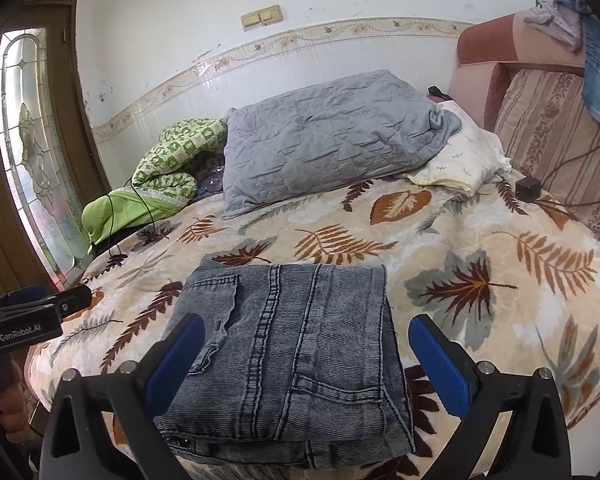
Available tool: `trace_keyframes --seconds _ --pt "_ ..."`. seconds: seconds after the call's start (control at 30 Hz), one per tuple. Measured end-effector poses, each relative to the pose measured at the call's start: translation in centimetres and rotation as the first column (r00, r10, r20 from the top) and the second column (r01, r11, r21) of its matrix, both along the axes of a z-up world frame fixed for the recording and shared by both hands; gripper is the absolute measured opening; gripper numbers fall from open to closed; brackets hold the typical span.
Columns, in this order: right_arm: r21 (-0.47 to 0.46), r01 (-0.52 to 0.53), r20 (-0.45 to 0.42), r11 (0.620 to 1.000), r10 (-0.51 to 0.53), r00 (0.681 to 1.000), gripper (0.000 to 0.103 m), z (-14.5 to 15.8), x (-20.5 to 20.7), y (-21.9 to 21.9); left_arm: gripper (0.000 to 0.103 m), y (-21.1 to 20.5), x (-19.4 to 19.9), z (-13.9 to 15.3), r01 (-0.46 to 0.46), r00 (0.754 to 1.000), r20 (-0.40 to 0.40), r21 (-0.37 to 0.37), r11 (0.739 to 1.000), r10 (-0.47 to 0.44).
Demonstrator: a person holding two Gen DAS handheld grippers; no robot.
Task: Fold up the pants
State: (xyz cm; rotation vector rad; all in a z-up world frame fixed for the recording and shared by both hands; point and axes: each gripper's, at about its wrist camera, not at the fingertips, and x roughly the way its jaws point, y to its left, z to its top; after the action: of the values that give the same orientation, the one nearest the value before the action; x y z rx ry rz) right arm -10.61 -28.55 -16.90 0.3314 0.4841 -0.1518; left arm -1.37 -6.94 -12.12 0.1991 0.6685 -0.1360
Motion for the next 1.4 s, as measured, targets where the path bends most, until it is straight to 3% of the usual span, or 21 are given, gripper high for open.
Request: trace_keyframes --seconds 1.07,1.4 --pt "0.014 -0.014 -0.013 1.0 0.014 1.0 0.103 -0.2 0.3 0.5 0.098 0.3 0.2 -0.3 -0.008 1.0 -0.019 0.005 1.0 0.008" --pt "0.026 -0.082 0.005 0.996 0.082 0.997 0.103 0.4 1.7 3.1 0.098 1.9 0.4 -0.2 -0.036 0.999 -0.01 0.006 0.999 0.036"
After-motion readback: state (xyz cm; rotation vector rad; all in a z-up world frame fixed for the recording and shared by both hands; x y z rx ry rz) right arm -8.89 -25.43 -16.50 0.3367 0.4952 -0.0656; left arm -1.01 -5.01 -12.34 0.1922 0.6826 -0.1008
